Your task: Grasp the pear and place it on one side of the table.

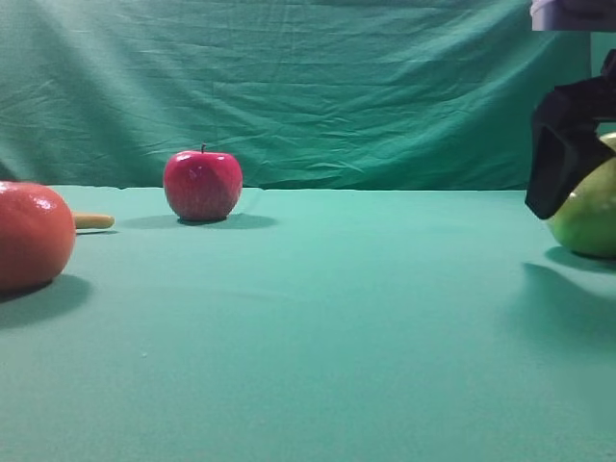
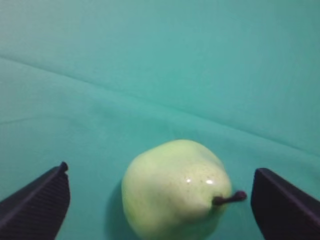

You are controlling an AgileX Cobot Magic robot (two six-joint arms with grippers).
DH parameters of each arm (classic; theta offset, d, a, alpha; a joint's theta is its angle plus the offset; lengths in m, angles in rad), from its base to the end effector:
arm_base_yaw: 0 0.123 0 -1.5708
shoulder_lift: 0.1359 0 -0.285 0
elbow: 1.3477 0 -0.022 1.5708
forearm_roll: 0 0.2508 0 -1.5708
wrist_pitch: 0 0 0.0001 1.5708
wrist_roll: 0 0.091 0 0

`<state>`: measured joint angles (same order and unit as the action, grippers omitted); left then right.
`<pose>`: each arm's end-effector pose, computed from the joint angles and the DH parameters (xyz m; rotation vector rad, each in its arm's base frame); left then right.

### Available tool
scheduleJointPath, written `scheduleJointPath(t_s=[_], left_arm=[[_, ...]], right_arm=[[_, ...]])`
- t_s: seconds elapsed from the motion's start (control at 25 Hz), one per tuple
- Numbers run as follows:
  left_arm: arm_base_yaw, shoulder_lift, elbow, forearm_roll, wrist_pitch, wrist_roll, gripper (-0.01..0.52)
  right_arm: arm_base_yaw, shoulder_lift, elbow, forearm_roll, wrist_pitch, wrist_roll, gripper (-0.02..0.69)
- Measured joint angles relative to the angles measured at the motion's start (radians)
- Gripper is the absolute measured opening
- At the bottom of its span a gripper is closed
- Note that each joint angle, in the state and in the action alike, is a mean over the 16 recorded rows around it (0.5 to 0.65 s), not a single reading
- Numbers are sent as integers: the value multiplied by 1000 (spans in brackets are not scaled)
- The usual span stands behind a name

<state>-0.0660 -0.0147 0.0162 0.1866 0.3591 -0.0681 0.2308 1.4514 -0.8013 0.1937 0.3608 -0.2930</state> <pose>0.0529 0.0025 0.1767 0.1131 1.8353 0.0886 0.2747 0.0709 0.2206 -0.4524 2.4489 0.1348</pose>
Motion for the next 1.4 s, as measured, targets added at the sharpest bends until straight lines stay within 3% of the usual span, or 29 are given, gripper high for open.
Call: scheduleJointPath(t_s=[0.16, 0.56, 0.72, 0.88, 1.4], left_arm=[[0, 0, 0, 0, 0, 0, 0], [0, 0, 0, 0, 0, 0, 0], [0, 0, 0, 0, 0, 0, 0], [0, 0, 0, 0, 0, 0, 0], [0, 0, 0, 0, 0, 0, 0]], right_arm=[[0, -115, -7, 0, 81, 2, 530], [0, -472, 3, -1, 323, 54, 146], [0, -639, 29, -1, 392, 86, 37], [0, -812, 63, -1, 430, 113, 2], [0, -1182, 133, -38, 450, 135, 0]])
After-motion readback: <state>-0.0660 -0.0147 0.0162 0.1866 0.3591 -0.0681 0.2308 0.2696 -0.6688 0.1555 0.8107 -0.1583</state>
